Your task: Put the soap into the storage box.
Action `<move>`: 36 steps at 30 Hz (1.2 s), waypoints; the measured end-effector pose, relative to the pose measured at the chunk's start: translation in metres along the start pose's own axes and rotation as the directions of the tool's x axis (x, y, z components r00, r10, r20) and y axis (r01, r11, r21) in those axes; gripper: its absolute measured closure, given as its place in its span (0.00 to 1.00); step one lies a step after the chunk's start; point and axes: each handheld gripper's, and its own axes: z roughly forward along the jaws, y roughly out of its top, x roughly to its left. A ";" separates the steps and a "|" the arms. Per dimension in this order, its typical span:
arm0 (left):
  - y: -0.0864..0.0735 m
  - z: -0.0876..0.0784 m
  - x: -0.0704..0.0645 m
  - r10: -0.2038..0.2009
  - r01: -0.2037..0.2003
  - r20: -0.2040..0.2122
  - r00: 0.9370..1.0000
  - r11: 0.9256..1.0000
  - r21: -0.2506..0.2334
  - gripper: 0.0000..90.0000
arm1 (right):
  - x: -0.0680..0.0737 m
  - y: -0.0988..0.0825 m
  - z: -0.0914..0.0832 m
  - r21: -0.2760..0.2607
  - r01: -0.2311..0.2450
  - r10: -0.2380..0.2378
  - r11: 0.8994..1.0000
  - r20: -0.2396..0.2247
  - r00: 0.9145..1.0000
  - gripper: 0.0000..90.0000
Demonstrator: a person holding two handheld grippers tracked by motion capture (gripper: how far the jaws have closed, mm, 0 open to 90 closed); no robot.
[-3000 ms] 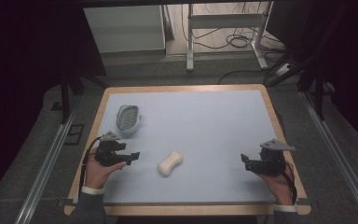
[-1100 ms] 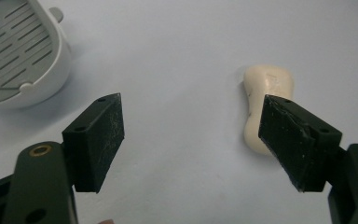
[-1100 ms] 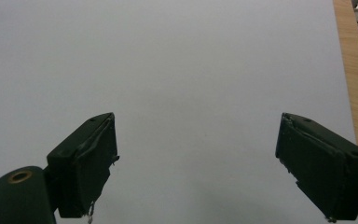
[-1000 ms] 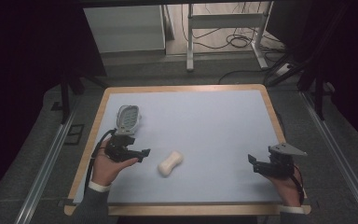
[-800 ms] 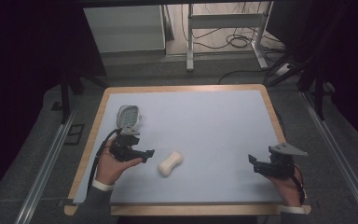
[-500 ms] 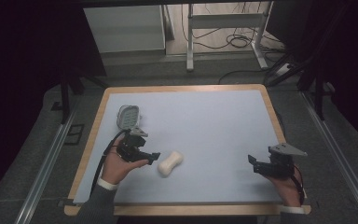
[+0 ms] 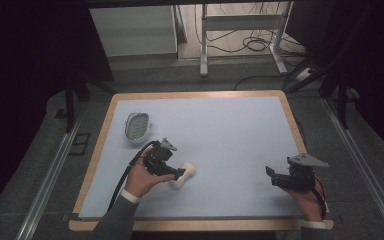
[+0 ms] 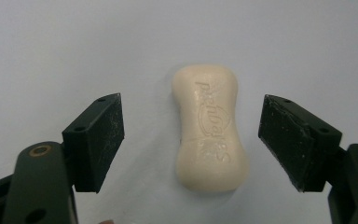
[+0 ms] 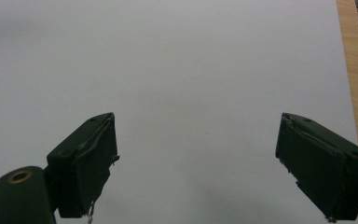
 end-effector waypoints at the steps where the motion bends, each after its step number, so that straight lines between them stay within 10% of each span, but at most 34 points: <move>1: 0.000 0.000 0.000 0.000 0.000 0.000 1.000 1.000 0.000 0.26 | 0.000 0.000 0.000 0.002 0.000 0.000 1.000 0.001 1.000 0.14; 29: 0.004 0.046 -0.011 0.006 -0.005 -0.009 1.000 0.983 0.186 0.32 | 0.000 -0.002 0.002 0.016 0.000 0.000 1.000 0.008 1.000 0.14; 36: 0.004 0.048 -0.014 0.016 -0.015 -0.001 1.000 0.981 0.193 0.53 | -0.001 -0.002 0.001 0.012 -0.001 0.001 1.000 0.007 1.000 0.14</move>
